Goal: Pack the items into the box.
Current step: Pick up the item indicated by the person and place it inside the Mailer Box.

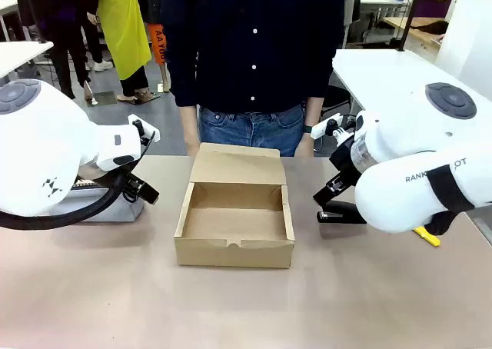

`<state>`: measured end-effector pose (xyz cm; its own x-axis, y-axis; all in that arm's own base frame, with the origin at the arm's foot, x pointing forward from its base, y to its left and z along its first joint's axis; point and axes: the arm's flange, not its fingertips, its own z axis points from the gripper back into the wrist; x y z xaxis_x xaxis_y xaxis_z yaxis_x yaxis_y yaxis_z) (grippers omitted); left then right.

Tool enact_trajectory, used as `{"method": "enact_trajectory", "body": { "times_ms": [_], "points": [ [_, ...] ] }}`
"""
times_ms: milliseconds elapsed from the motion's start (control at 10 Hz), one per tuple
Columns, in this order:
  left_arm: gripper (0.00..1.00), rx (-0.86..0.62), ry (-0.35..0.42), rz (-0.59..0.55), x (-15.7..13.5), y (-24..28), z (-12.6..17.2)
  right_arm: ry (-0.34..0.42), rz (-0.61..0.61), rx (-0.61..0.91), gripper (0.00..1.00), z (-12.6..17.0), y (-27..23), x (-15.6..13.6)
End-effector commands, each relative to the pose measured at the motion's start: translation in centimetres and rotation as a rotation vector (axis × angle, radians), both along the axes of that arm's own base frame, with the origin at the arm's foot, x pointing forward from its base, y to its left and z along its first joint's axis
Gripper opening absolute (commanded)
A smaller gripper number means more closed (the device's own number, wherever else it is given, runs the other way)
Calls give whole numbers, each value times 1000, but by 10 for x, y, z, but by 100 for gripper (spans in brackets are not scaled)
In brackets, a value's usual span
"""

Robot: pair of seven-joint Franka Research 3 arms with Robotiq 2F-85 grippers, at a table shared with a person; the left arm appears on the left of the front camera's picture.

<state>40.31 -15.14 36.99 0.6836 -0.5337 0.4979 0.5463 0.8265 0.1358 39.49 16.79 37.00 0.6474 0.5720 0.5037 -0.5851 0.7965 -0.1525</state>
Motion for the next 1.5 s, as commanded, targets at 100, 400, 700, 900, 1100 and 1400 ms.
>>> {"method": "enact_trajectory", "body": {
  "times_ms": [100, 400, 700, 900, 1100, 1400],
  "points": [
    [100, 0, 0, 0, 0, 0, 0, 0, 0, 0, 100, 0, 0, 0],
    [100, 0, 0, 0, 0, 0, 0, 0, 0, 0, 100, 0, 0, 0],
    [100, 0, 0, 0, 0, 0, 0, 0, 0, 0, 100, 0, 0, 0],
    [100, 0, 0, 0, 0, 0, 0, 0, 0, 0, 100, 0, 0, 0],
    [100, 0, 0, 0, 0, 0, 0, 0, 0, 0, 100, 0, 0, 0],
    [100, 2, -8, -64, -12, 4, 13, -1, 12, 4, 100, 14, -10, -4]
  ]
}}
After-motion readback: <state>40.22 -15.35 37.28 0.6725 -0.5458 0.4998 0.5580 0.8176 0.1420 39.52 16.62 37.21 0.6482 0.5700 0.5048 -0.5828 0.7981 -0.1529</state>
